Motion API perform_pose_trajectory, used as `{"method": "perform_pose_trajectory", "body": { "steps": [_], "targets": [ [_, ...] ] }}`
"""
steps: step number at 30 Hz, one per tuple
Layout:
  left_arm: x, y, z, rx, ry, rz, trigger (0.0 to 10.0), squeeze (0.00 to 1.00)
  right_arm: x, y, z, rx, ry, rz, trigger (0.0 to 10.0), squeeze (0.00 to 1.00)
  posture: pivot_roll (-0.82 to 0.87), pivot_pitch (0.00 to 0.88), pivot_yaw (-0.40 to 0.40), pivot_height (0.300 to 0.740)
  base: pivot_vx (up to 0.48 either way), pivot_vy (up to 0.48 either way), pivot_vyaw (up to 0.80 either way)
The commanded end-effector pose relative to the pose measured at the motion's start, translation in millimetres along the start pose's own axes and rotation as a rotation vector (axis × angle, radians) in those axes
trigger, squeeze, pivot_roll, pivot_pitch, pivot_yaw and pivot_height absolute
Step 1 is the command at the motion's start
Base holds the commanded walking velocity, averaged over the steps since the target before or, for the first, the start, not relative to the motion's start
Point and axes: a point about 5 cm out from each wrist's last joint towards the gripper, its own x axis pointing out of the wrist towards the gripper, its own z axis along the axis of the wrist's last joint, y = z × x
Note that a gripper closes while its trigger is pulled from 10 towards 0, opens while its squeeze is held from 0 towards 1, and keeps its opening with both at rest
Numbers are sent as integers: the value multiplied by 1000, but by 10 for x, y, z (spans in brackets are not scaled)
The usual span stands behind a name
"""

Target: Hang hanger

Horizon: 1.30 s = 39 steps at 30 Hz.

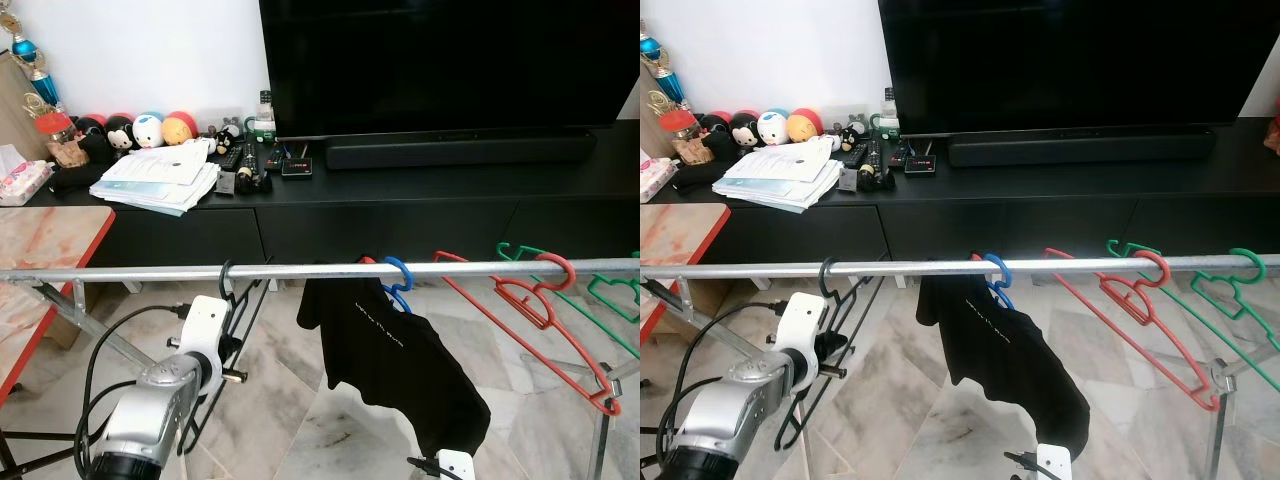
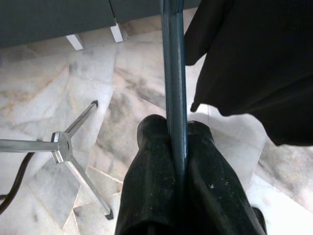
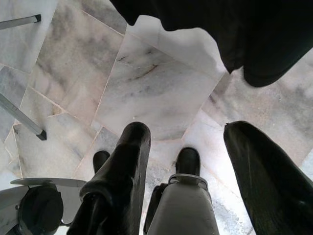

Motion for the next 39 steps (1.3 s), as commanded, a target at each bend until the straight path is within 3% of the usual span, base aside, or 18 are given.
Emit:
{"method": "perform_pose_trajectory", "body": {
  "steps": [1,24,27,30,34,35,36,39],
  "targets": [
    [-25,49,-176,-18,82,23,10000,0,-6,19,-48,8,13,1,10000,0,49,79,98,740,0,0,0],
    [-236,-54,-179,-28,120,31,10000,0,-8,8,-54,13,8,-35,10000,0,57,79,102,740,0,0,0],
    [-236,-88,-168,-21,99,21,10000,0,-9,5,-54,17,7,-37,10000,0,59,78,101,740,0,0,0],
    [-198,-95,-110,57,-8,32,10000,0,-8,7,-53,18,4,-38,10000,0,55,77,98,740,0,0,0],
    [-179,-96,-161,57,-13,47,10000,0,-9,5,-52,19,3,-42,10000,0,49,76,97,740,0,0,0],
    [-177,-104,-183,55,-5,41,10000,357,-8,3,-50,17,3,-43,10000,0,49,76,95,740,0,0,0],
    [-174,-114,-220,46,5,38,10000,1000,-8,-1,-47,16,3,-44,10000,0,49,76,94,740,0,0,0],
    [-176,-105,-256,35,4,46,10000,1000,-8,-3,-45,17,3,-43,10000,0,50,77,91,740,0,0,0]
  ]
}}
